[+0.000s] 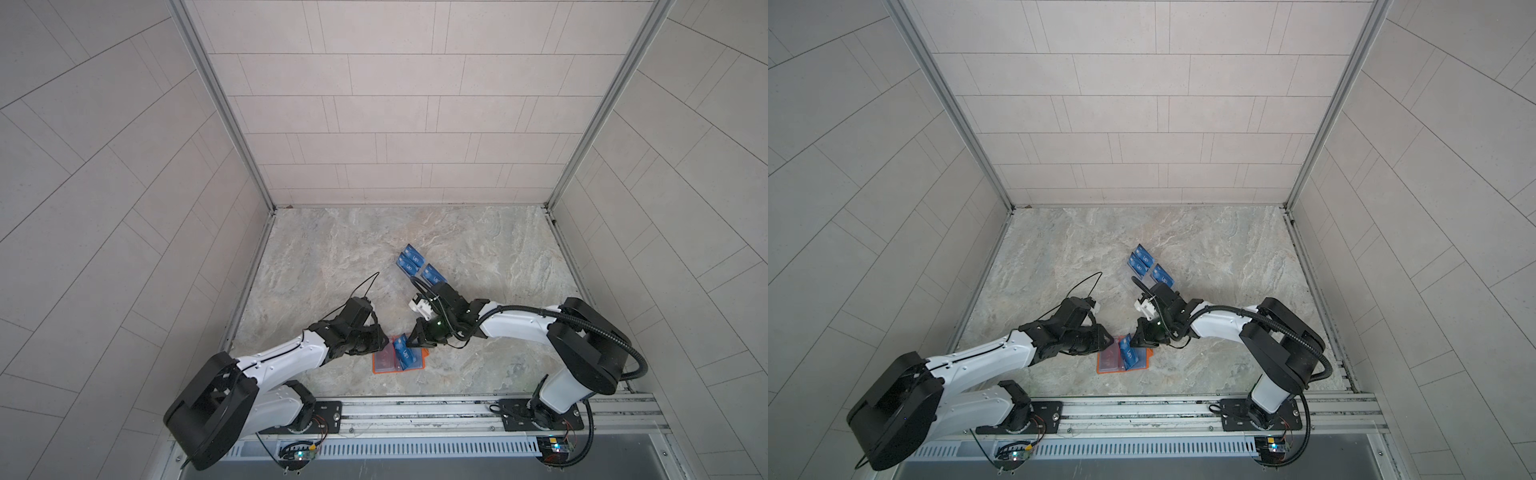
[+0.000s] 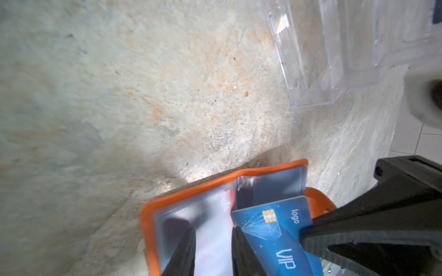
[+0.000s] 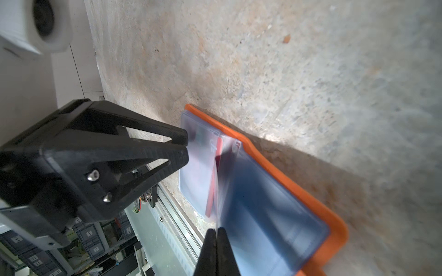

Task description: Put the credit cards into the card holder

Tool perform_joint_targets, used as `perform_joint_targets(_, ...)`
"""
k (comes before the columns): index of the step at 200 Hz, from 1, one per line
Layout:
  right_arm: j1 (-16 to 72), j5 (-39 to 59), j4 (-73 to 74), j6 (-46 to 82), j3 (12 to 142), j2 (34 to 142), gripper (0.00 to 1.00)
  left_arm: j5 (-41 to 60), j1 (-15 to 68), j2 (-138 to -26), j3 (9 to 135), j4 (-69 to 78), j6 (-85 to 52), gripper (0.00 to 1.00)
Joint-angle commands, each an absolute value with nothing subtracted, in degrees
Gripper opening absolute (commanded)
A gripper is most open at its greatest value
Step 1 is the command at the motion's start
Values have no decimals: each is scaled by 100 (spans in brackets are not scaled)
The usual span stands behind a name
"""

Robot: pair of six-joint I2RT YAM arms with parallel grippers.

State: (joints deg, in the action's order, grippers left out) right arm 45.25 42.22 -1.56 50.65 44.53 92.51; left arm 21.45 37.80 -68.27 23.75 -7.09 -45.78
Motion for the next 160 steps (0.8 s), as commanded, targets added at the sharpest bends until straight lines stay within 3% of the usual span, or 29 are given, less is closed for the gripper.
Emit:
perform_joint_targets(1, 4586, 4188, -101, 5201, 4402, 9116, 0, 2039, 3814, -6838, 2291, -790, -4518, 32)
perform_joint_targets(160, 4660, 4241, -62, 5343, 4247, 9064, 0, 1994, 3858, -6890, 2267, -800, -4552, 33)
